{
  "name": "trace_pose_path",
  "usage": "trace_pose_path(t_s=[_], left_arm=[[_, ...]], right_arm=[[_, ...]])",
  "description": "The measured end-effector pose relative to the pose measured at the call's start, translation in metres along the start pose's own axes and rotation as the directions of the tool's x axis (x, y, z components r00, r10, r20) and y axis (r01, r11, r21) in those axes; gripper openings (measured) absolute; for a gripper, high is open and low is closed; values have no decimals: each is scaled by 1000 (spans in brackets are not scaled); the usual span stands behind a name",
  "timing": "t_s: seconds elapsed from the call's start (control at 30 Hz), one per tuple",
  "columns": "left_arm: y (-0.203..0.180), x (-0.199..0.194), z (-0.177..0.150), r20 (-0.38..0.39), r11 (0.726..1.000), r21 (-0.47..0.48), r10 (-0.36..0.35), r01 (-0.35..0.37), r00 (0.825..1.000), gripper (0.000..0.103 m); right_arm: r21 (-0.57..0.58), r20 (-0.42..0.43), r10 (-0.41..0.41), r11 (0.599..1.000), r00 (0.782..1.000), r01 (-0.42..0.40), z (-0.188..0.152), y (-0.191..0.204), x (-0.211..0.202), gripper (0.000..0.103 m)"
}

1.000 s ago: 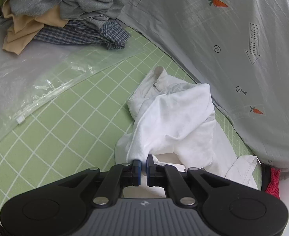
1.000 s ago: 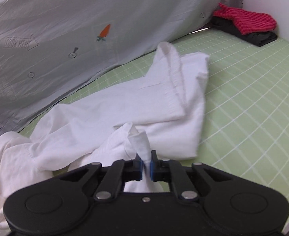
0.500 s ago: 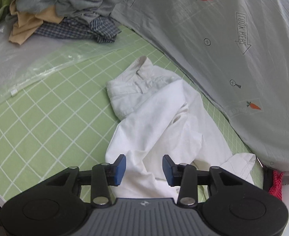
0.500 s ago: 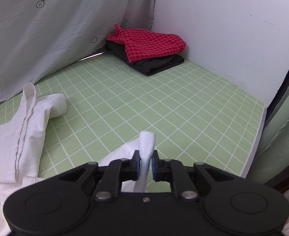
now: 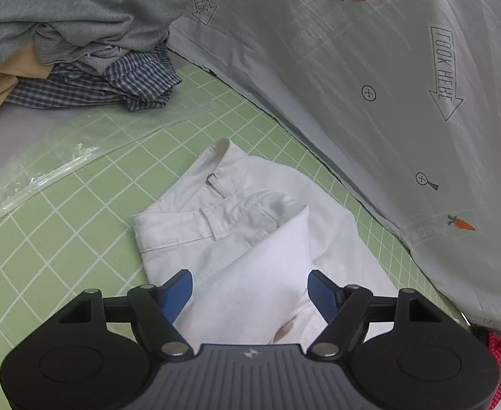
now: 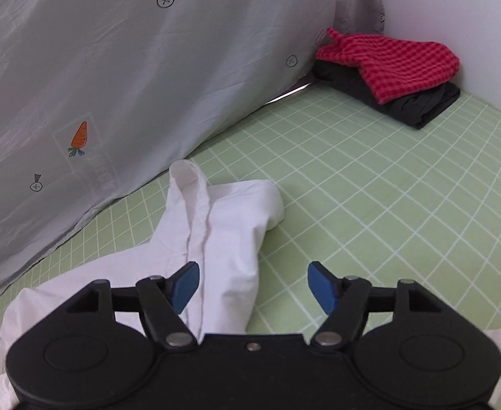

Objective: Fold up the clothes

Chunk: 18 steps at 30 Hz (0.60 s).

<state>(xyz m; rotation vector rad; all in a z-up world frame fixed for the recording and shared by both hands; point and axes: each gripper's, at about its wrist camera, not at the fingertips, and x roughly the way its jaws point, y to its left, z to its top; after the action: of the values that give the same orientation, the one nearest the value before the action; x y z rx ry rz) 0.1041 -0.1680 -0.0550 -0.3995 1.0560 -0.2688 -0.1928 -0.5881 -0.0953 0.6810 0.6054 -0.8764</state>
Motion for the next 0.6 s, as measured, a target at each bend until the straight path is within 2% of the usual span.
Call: trace_pose_path(t_s=[0.07,0.17,0.23,0.27,0.3,0.37,0.43,0.5,0.53,0.6], left_arm=[[0,14,4,-22,1000,-10,7,-7,1000,75],[1,33,7,-53,1000,-23,14,-15,998,73],[2,46,9,-74,999,-31,19,-21,997,52],[2,52,10,-85,999,-36,21,-24,996,36],[4,55,10,-88,999,-42,22,-26,996,25],[10,51,9,-79,998,-57,27,-31,997,18],[19,38,10,-49,997,-63,44,-47,998,14],[34,15,15,18,992,-73,101,-100,995,13],[44,1,18,54,987,-79,144,-140,988,13],[65,-29,23,124,967,-93,246,-236,961,13]], right_arm=[[-21,-31,41,999,999,-41,-2,14,20,71],[-100,-88,59,993,994,-67,-8,40,51,71],[-141,-125,43,988,991,-60,-14,49,70,71],[-160,-138,36,985,990,-58,-16,52,78,71],[-181,-147,24,982,989,-50,-18,55,84,71],[-219,-159,0,975,987,-36,-21,59,94,72],[-247,-163,-24,969,986,-17,-24,63,99,73],[-281,-170,-34,959,985,-16,-27,67,101,73],[-299,-174,-34,954,984,-19,-29,68,101,73],[-327,-175,-37,945,984,-23,-34,71,98,73]])
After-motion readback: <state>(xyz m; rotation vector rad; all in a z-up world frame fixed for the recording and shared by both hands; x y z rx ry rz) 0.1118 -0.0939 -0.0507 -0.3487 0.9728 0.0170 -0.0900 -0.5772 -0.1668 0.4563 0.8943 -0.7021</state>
